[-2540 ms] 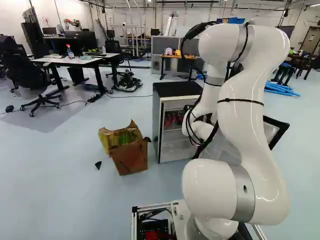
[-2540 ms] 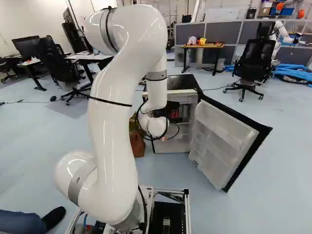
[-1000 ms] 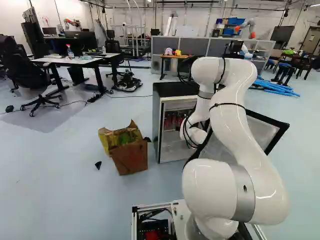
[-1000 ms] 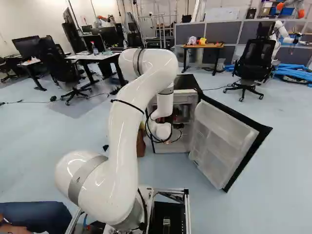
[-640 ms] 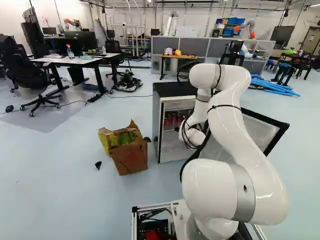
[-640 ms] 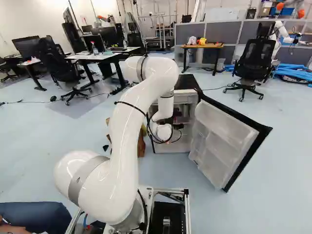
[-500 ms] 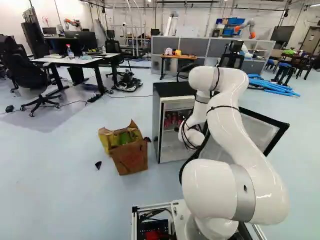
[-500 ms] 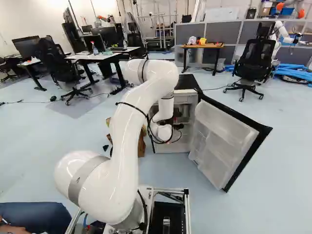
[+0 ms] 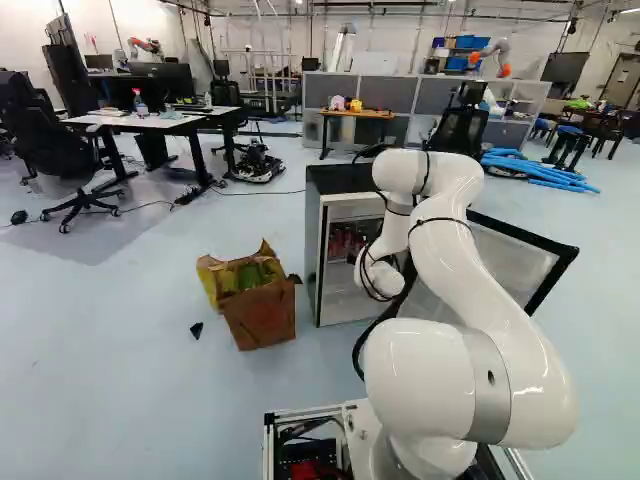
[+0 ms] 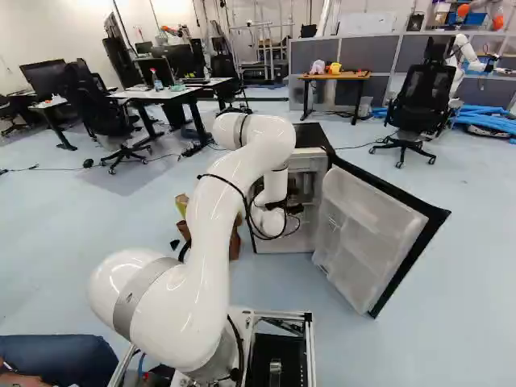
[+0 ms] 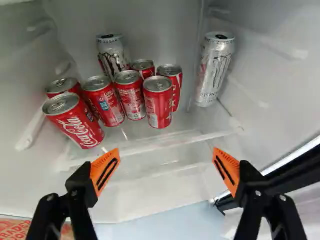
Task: Grab a drink from the fridge
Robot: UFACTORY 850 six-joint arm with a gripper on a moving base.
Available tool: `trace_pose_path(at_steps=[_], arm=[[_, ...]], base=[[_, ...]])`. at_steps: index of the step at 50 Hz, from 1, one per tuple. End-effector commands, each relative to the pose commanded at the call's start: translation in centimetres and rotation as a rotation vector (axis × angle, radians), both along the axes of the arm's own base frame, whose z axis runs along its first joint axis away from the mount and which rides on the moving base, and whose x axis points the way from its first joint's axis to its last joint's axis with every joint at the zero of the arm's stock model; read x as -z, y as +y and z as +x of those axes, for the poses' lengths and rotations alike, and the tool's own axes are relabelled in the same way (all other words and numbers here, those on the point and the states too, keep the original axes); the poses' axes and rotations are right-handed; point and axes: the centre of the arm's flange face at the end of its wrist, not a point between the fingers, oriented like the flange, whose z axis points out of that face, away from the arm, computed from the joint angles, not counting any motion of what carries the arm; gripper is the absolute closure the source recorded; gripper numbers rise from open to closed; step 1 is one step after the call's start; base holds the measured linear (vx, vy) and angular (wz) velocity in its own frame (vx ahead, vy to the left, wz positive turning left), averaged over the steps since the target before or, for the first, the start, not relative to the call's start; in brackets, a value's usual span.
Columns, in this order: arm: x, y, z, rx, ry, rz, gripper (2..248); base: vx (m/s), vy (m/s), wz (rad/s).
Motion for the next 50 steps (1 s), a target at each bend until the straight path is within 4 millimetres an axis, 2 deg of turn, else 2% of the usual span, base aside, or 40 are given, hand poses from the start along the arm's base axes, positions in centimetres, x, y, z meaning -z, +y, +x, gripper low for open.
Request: trace_pose_path(at_steps=[50], arm=[[0.9,-0.2,3.6,-0.015,-0.083,-0.020,3]], base=[[0.000,0.000,0.000]])
